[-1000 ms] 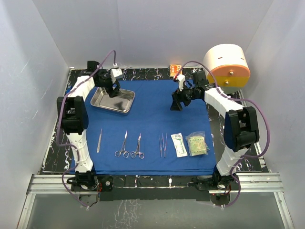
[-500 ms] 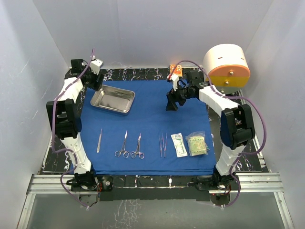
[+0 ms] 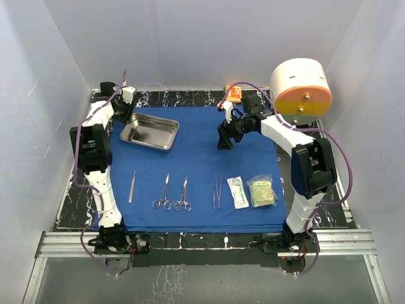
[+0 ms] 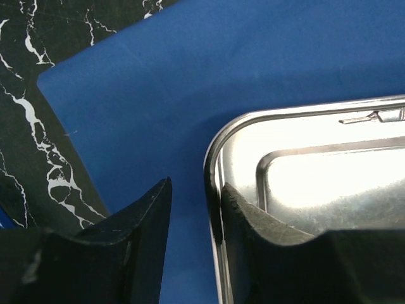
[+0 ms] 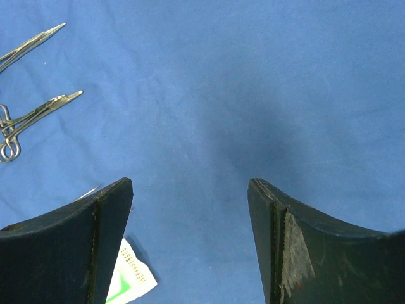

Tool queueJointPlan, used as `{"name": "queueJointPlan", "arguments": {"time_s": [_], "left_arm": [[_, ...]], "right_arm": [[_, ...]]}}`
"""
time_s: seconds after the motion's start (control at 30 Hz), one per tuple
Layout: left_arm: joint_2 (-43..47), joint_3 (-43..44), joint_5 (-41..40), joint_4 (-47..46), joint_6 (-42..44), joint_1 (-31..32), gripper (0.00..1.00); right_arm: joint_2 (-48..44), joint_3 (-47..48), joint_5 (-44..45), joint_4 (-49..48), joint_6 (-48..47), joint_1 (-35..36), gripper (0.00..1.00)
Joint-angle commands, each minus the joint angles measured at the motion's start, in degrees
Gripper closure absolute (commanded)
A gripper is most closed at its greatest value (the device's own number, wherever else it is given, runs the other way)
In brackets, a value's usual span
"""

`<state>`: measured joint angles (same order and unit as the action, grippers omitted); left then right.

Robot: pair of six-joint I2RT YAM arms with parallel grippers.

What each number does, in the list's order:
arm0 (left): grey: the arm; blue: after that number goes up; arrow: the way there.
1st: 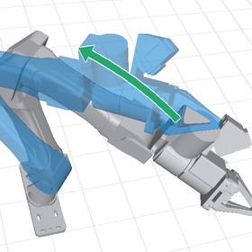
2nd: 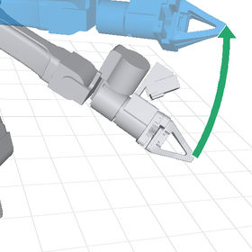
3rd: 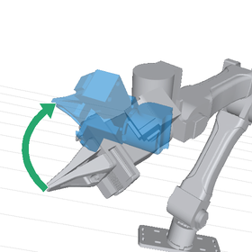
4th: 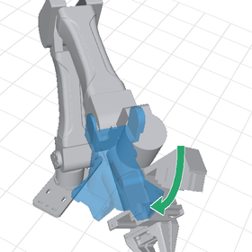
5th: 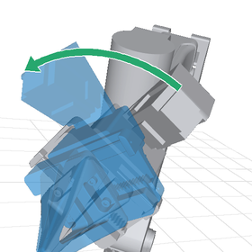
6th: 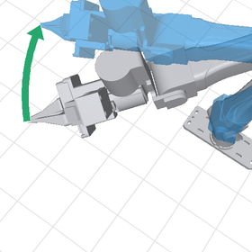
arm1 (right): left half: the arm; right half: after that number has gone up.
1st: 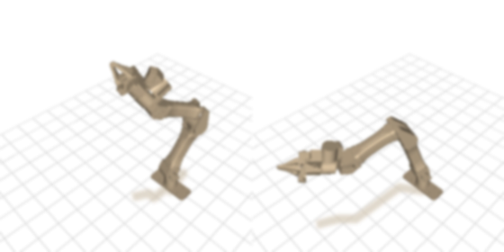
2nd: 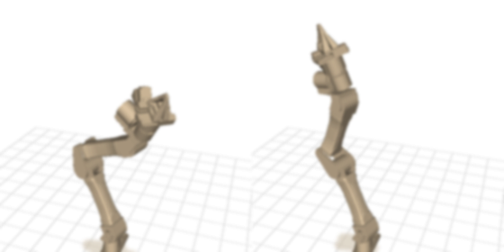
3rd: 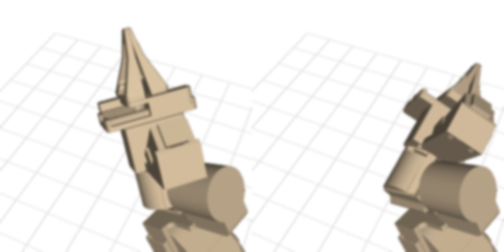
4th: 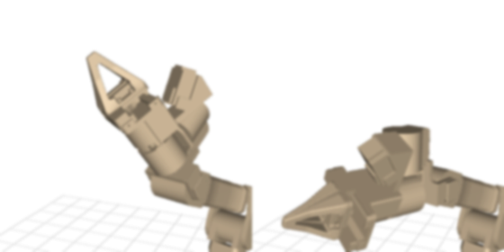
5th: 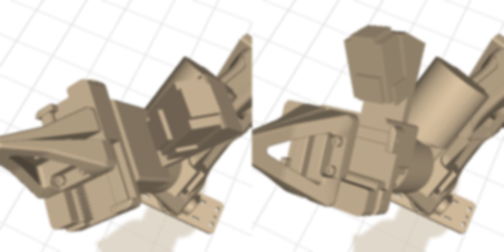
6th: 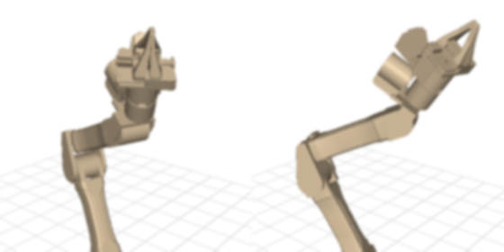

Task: Open and lay out the surgical kit
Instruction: Move the container to the center of the board.

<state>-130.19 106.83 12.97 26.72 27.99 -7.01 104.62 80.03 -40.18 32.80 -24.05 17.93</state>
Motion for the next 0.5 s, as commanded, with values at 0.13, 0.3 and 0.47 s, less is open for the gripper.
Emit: {"name": "queueJointPlan", "arguments": {"time_s": [0.13, 0.3, 0.47], "left_arm": [[4.8, -5.9, 2.6, -4.3, -8.4, 0.0, 0.80], [10.4, -14.1, 4.0, -11.2, -14.1, 1.0, 1.00], [16.8, -25.1, 1.8, -24.3, -20.3, 2.3, 1.00]], "right_arm": [[1.9, 2.7, 0.8, -0.9, -0.6, 1.0, 0.29], [5.6, 9.0, 1.5, 1.5, -1.3, 3.4, 0.29], [8.1, 13.1, 1.6, 0.7, -0.1, 5.7, 0.29]]}}
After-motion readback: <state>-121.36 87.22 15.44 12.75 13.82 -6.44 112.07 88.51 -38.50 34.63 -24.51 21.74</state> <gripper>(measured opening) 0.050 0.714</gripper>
